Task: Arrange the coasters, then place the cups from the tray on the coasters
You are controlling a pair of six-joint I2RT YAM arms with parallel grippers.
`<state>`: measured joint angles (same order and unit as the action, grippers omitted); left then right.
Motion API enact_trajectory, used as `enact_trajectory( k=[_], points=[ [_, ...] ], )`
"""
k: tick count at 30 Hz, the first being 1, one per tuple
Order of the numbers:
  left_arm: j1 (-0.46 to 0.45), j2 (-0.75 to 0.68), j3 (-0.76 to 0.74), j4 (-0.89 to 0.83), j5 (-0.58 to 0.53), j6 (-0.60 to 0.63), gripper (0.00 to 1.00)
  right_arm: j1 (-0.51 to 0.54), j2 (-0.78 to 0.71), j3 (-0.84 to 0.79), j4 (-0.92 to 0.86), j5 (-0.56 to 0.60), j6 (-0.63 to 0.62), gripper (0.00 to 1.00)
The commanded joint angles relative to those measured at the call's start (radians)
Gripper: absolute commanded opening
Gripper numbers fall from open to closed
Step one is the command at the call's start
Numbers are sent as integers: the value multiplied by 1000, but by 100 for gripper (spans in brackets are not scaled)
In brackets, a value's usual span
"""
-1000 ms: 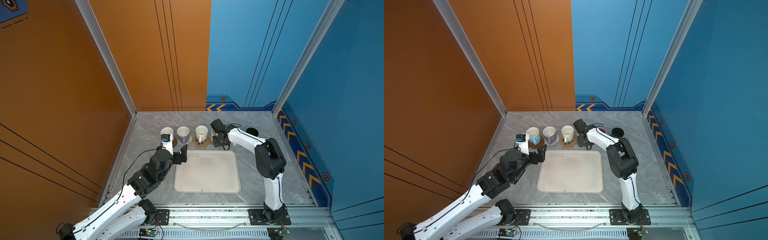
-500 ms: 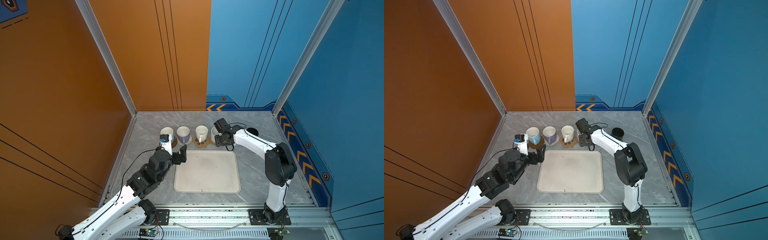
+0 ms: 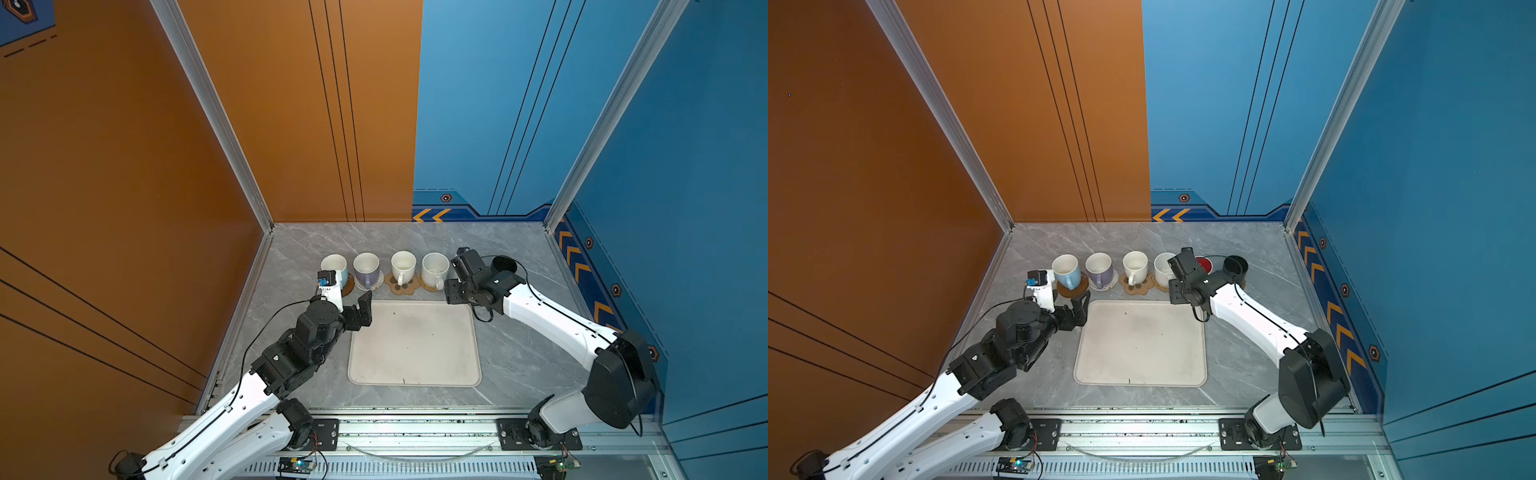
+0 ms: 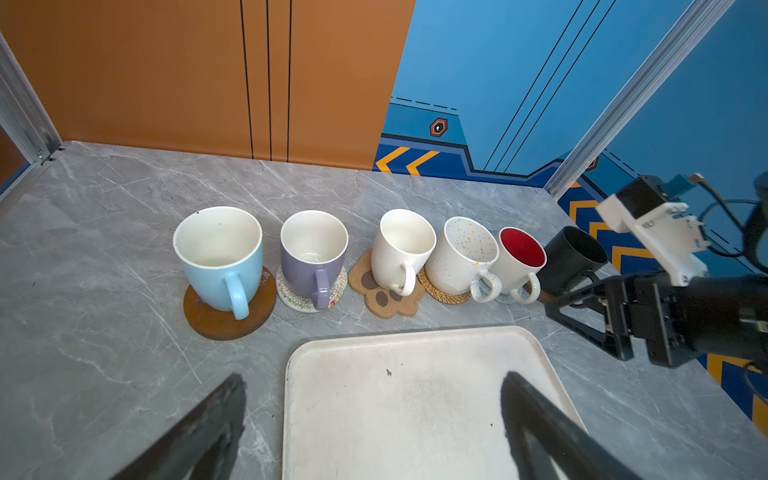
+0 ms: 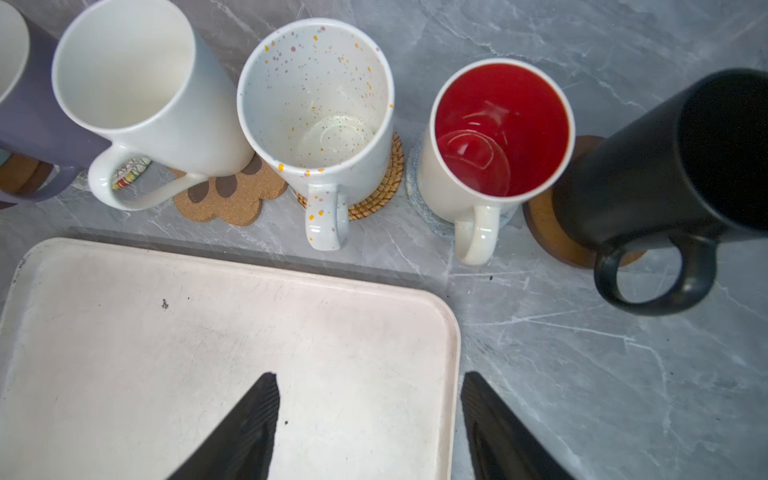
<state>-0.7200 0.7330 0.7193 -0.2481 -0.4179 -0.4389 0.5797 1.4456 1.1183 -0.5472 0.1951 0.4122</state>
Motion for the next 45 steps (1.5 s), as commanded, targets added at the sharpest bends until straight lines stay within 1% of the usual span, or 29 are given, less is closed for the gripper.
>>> enact_trajectory(
  k=[1,4,6,7,8,11,14,18,20,24,28,30,34,37,40,45],
  points=[
    [5,-12,-22,-52,-42,1,96,-1,-128,-120,104,14,2,73],
    [7,-19,-31,-83,-86,15,96,-7,-276,-234,186,13,-6,79],
    [9,-26,-42,-90,-113,27,96,-15,-370,-299,219,44,-13,87],
    [10,-32,-48,-90,-126,35,97,-19,-421,-329,230,68,-14,95],
    [13,-36,-56,-89,-145,38,97,-25,-470,-360,244,91,-22,100],
    [26,-51,-86,-62,-183,60,98,-44,-589,-445,285,147,-45,100],
    [53,-48,-119,-26,-218,81,100,-68,-678,-520,328,217,-60,100],
    [127,8,-145,-16,-278,79,98,-109,-742,-602,386,263,-113,100],
    [184,52,-147,-19,-263,86,98,-140,-743,-620,385,268,-126,100],
    [289,140,-160,25,-203,92,98,-221,-699,-634,387,239,-148,100],
    [358,195,-202,155,-181,121,98,-317,-627,-634,391,208,-147,100],
    [390,210,-228,222,-175,141,98,-374,-593,-632,394,169,-147,100],
    [481,234,-269,311,-107,164,98,-478,-531,-646,453,55,-150,100],
    [543,246,-275,346,-50,152,98,-515,-498,-655,514,10,-164,100],
    [574,247,-290,398,-14,174,98,-529,-469,-670,587,4,-190,100],
    [623,259,-303,445,-4,204,98,-549,-390,-681,683,-12,-227,100]
  ],
)
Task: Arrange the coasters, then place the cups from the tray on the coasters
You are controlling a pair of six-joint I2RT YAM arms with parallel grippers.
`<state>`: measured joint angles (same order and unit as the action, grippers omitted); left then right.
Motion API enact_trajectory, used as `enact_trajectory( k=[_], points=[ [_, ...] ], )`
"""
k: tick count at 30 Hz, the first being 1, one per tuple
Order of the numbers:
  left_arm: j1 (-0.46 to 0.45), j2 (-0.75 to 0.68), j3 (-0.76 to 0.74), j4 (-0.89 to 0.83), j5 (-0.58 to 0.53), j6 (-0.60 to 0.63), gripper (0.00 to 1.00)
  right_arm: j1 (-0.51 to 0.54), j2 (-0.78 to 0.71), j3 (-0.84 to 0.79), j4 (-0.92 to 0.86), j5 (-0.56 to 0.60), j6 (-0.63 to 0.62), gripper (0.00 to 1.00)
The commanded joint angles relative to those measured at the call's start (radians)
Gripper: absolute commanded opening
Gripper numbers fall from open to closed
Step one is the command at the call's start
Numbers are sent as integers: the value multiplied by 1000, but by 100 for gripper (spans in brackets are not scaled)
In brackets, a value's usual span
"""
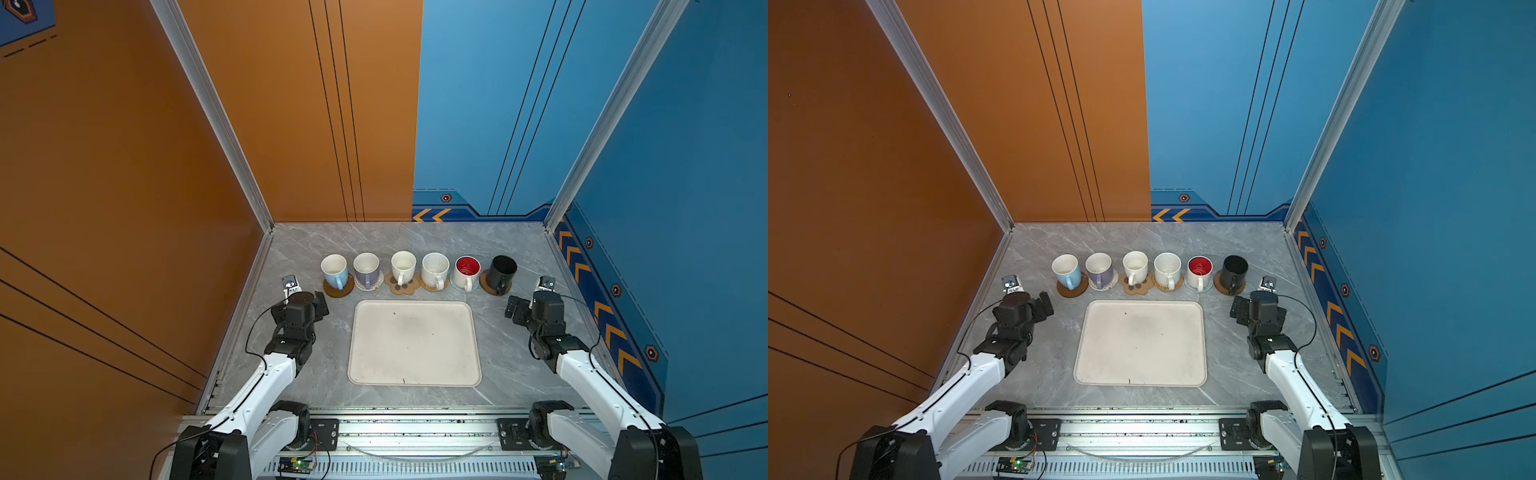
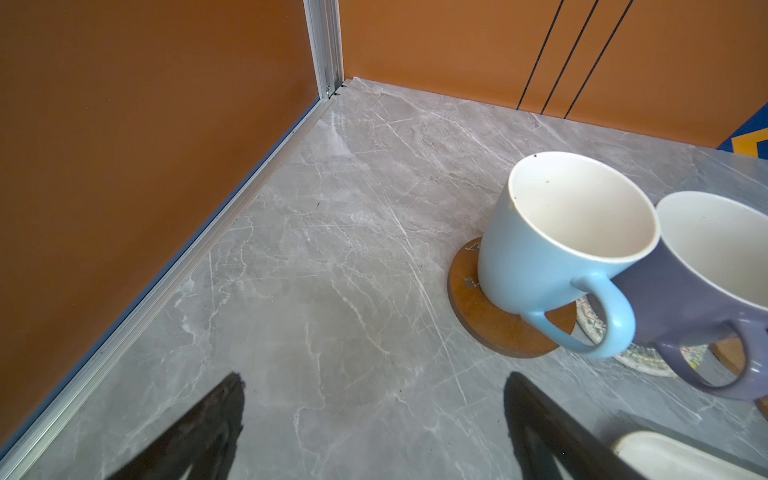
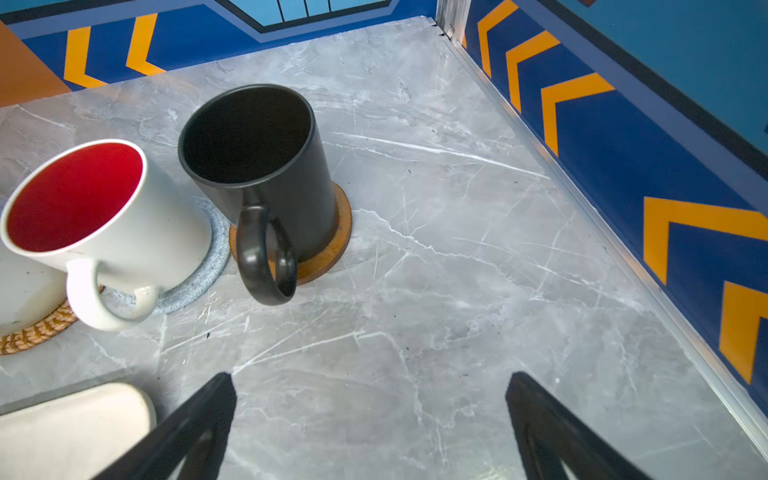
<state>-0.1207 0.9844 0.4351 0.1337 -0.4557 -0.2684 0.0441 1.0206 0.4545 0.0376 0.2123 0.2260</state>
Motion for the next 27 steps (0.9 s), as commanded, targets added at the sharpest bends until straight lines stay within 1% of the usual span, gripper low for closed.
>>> enact_trajectory(
  k=[1,6,10,11,14,27],
  points=[
    [32,12,-24,79,33,41,98,-19,58,-16,113,-35,-45,100],
    [47,67,-102,239,20,92,98,-29,177,-8,203,-74,-57,100],
    [52,125,-114,268,45,114,98,-30,259,6,257,-92,-54,100],
    [53,135,-116,279,51,118,98,-29,270,20,241,-93,-58,100],
    [55,149,-122,310,63,126,98,-29,297,29,277,-93,-64,100],
    [99,197,-179,542,117,146,98,-31,393,24,518,-112,-118,100]
  ],
)
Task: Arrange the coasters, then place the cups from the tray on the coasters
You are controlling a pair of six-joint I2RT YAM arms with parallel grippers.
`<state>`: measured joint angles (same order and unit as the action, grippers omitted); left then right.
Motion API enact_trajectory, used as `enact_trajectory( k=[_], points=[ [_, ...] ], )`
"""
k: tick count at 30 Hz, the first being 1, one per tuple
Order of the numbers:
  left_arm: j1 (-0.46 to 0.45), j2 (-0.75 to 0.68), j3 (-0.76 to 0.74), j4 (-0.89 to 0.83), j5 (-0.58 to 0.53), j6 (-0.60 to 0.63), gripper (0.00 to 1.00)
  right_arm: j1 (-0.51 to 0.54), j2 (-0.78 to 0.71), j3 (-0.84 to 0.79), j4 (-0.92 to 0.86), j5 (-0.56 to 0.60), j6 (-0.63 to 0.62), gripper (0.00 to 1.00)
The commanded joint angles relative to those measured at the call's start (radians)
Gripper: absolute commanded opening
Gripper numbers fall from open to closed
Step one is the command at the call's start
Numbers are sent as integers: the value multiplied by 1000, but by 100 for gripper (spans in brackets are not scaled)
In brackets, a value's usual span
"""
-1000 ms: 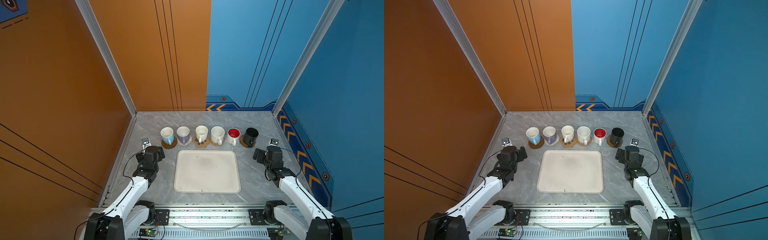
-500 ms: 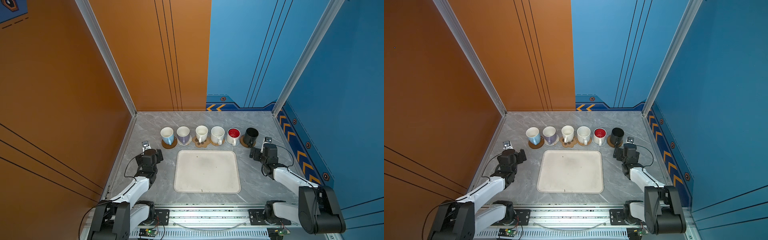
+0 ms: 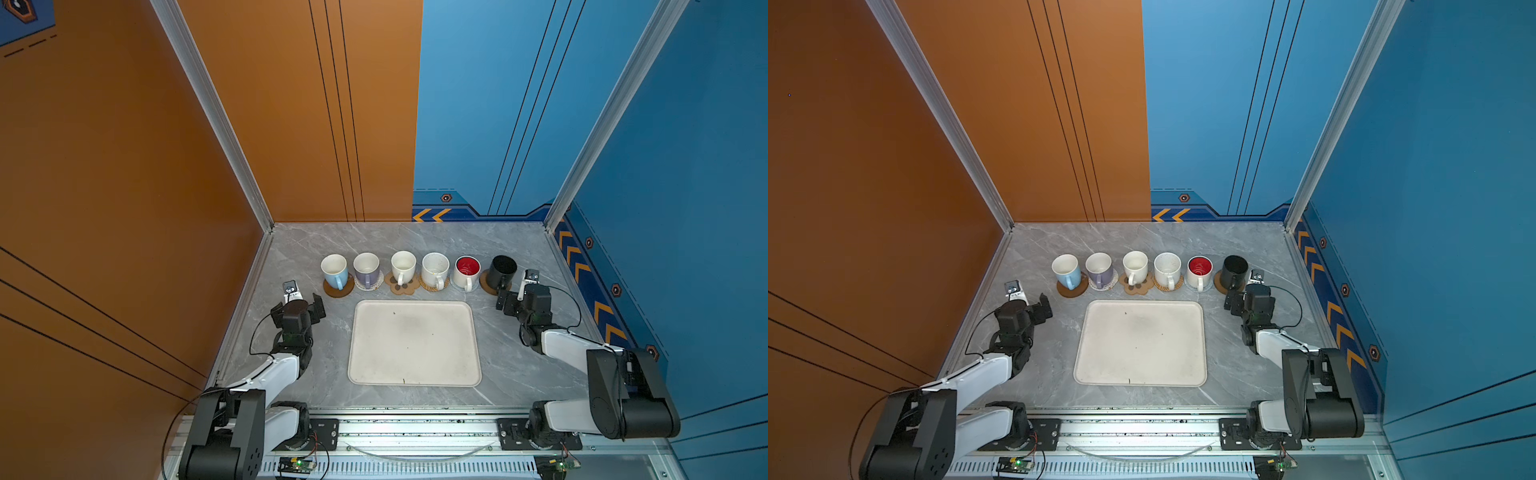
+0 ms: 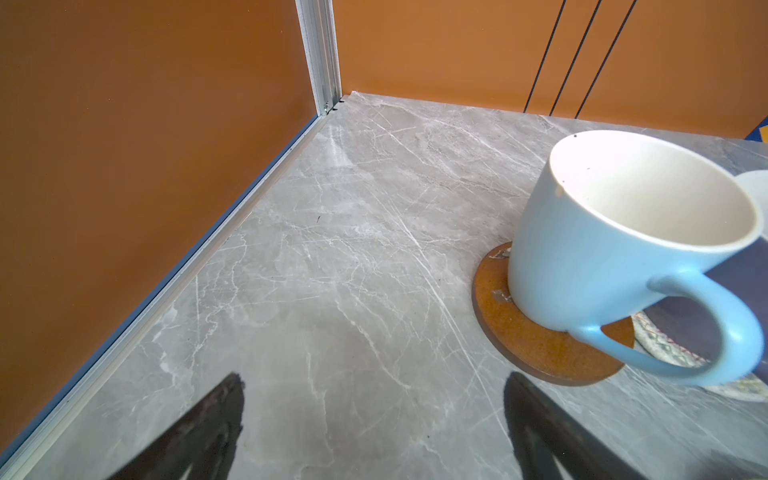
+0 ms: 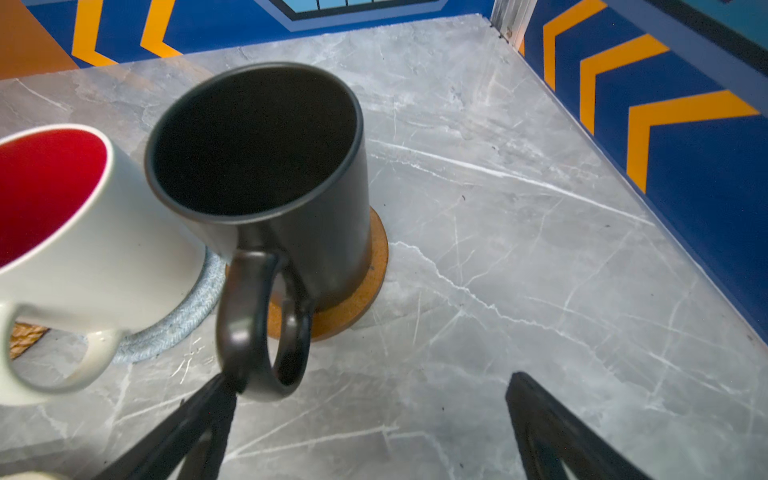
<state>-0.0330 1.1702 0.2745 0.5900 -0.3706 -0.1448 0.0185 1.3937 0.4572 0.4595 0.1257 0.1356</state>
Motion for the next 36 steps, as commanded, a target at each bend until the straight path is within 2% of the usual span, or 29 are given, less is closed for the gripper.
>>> enact_trajectory(
  k=[1,9,17,25,36],
  points=[
    [12,14,-18,93,34,22,98,-6,23,22,103,-32,-29,100],
    [23,41,-40,183,57,31,98,-9,44,19,159,-78,-64,100],
    [27,66,-47,237,74,53,98,-11,138,-65,403,-78,-74,100],
    [30,109,-55,329,90,70,98,-17,148,-77,433,-91,-71,100],
    [30,323,-87,628,128,80,98,-19,153,-87,456,-100,-71,100]
  ],
)
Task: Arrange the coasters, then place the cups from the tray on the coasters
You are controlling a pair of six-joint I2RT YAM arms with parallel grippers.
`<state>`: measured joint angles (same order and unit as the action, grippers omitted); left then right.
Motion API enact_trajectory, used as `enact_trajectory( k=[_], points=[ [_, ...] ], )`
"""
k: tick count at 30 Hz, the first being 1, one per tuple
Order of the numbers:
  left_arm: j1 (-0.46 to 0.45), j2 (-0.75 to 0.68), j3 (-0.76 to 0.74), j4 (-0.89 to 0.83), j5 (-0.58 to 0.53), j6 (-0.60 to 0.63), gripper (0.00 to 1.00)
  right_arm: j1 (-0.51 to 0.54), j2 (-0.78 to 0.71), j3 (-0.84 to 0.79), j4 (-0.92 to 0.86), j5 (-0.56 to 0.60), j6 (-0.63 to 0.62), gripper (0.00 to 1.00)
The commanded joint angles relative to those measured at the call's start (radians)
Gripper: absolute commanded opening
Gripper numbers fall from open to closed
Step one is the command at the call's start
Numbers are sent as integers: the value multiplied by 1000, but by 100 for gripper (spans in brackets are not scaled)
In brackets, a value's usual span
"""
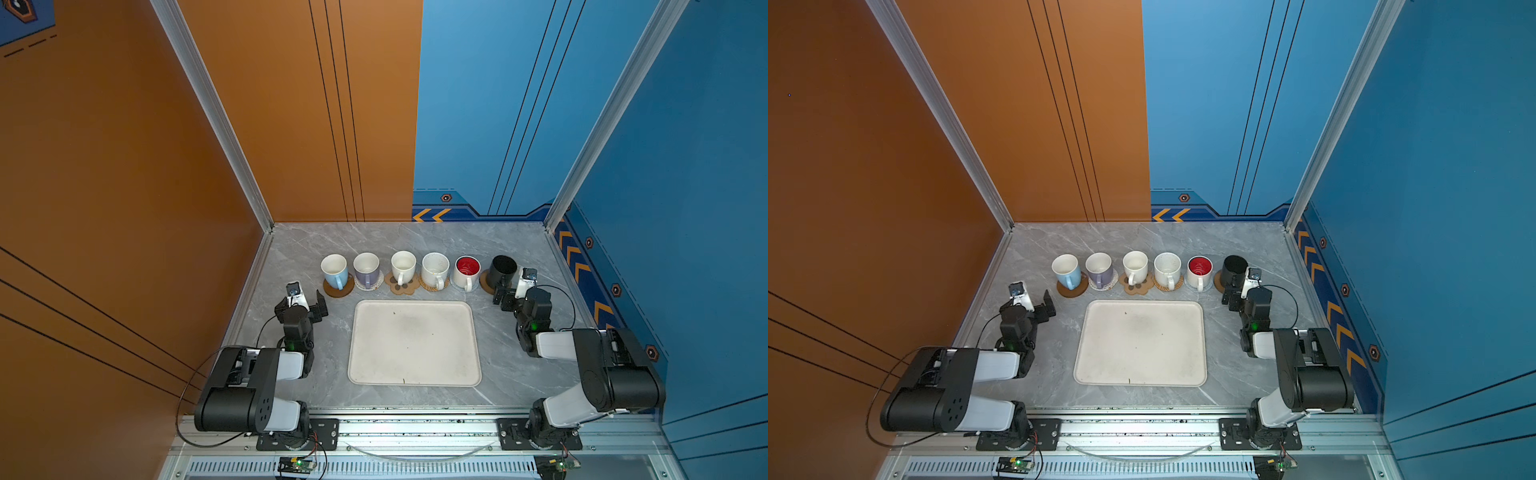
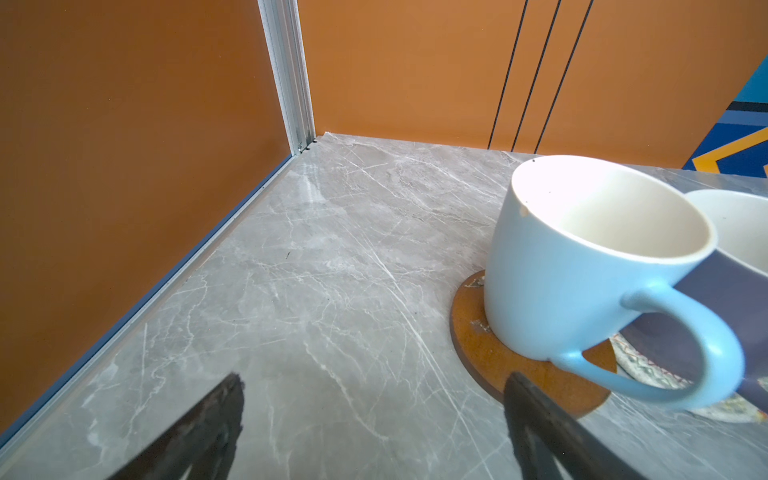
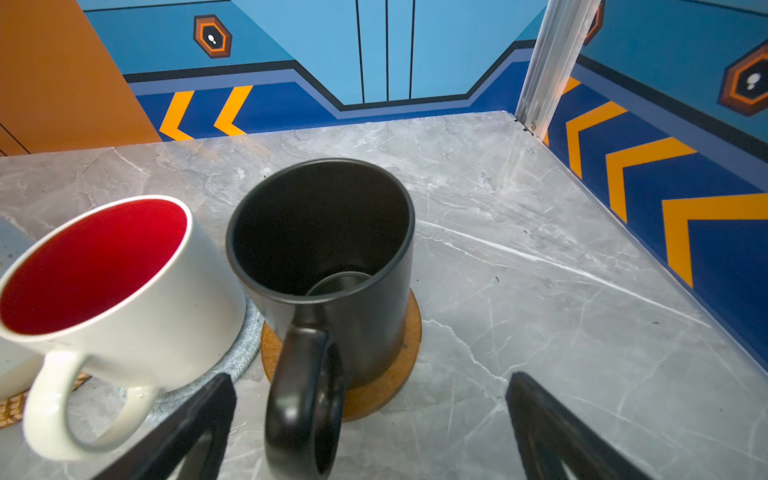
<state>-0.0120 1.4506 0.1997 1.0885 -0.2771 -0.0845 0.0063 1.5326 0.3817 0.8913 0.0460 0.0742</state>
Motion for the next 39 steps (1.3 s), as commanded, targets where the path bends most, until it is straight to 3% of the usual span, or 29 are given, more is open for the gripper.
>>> enact_trajectory(
  k=[1,10,19,39],
  points=[
    [9,70,-15,160,42,27,98,-6,14,-12,24,-21,-10,100],
    [9,136,0,202,54,30,98,-6,14,-12,23,-20,-10,100],
    [-9,111,145,-101,34,48,98,-6,14,-13,23,-19,-11,100],
    [-20,112,151,-107,20,57,98,-5,14,-10,22,-15,-10,100]
  ],
)
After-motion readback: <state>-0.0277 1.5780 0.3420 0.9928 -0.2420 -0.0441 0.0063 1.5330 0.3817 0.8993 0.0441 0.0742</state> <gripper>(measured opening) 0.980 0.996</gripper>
